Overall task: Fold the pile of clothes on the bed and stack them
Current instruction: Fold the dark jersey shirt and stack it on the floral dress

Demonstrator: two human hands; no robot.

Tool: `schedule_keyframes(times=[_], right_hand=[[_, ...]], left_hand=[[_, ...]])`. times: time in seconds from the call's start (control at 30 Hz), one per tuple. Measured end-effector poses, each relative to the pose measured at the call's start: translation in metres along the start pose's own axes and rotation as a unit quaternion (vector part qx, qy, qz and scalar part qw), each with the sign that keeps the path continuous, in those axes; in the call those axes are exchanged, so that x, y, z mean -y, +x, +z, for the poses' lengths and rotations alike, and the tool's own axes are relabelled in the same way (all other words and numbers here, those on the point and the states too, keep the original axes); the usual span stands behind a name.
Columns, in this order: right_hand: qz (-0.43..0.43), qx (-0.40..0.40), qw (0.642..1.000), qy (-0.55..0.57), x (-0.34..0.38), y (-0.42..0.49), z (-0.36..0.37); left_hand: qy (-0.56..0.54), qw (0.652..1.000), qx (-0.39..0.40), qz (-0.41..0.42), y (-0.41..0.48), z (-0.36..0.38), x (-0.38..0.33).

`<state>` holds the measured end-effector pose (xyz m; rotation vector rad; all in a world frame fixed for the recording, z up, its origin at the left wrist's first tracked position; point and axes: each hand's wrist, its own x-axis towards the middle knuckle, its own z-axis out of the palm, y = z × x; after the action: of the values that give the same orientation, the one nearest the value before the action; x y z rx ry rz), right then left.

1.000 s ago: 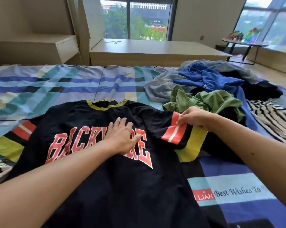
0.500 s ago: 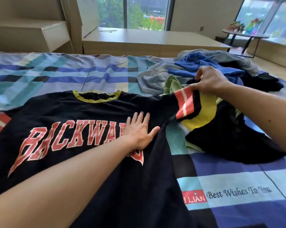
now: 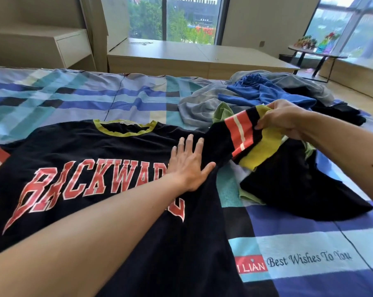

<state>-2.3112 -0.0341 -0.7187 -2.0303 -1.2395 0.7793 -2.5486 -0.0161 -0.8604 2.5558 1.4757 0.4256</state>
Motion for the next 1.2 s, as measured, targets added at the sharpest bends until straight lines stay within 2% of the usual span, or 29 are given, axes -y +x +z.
schedule_keyframes(times=[0.1, 0.13, 0.23, 0.37, 0.5, 0.6, 0.77, 0.83, 0.9, 0.97, 1.03, 1.07, 1.13, 1.17, 1.2], right_hand=[[-0.021, 0.073, 0.989, 0.123, -0.013, -0.009, 0.007], [-0.014, 0.107, 0.987, 0.12, -0.018, -0.011, 0.01], [0.03, 0.166, 0.985, 0.018, -0.026, -0.014, 0.017], [0.043, 0.164, 0.983, -0.068, -0.013, -0.014, 0.01], [0.023, 0.039, 0.993, -0.105, -0.006, -0.011, -0.008], [0.03, -0.001, 0.99, -0.139, -0.012, -0.014, -0.007], [0.079, 0.057, 0.994, -0.046, 0.008, -0.009, 0.002], [0.088, 0.102, 0.991, -0.01, 0.03, -0.011, 0.009], [0.08, 0.141, 0.987, 0.018, 0.054, -0.01, 0.021], [0.055, 0.164, 0.985, 0.022, 0.081, -0.01, 0.038], [0.011, 0.19, 0.982, 0.019, 0.108, -0.013, 0.06], [-0.015, 0.203, 0.979, 0.027, 0.12, -0.016, 0.071], [-0.04, 0.24, 0.969, 0.048, 0.136, -0.026, 0.093], [-0.046, 0.249, 0.967, 0.032, 0.138, -0.03, 0.105], [-0.054, 0.241, 0.969, -0.01, 0.135, -0.032, 0.117]], left_hand=[[-0.006, 0.997, 0.071, 0.0, -0.003, 0.014, -0.001], [0.004, 0.996, 0.086, -0.003, -0.005, 0.019, 0.0], [0.031, 0.994, 0.101, -0.009, -0.006, 0.024, 0.001], [0.036, 0.993, 0.11, -0.008, -0.006, 0.023, 0.001], [0.03, 0.994, 0.108, -0.008, -0.007, 0.025, 0.002], [0.042, 0.993, 0.114, -0.009, -0.007, 0.024, 0.001], [0.046, 0.996, 0.08, 0.007, -0.008, 0.023, 0.0], [0.044, 0.992, 0.113, 0.02, -0.007, 0.016, 0.0], [-0.017, 0.988, 0.153, 0.015, -0.001, 0.0, 0.003], [-0.158, 0.98, 0.121, -0.025, 0.003, -0.024, 0.011], [-0.301, 0.947, 0.016, -0.108, 0.009, -0.045, 0.032], [-0.362, 0.918, -0.032, -0.161, 0.012, -0.054, 0.048], [-0.501, 0.816, -0.083, -0.275, 0.015, -0.072, 0.085], [-0.559, 0.756, -0.091, -0.329, 0.012, -0.08, 0.105], [-0.593, 0.71, -0.087, -0.37, 0.004, -0.086, 0.125]])
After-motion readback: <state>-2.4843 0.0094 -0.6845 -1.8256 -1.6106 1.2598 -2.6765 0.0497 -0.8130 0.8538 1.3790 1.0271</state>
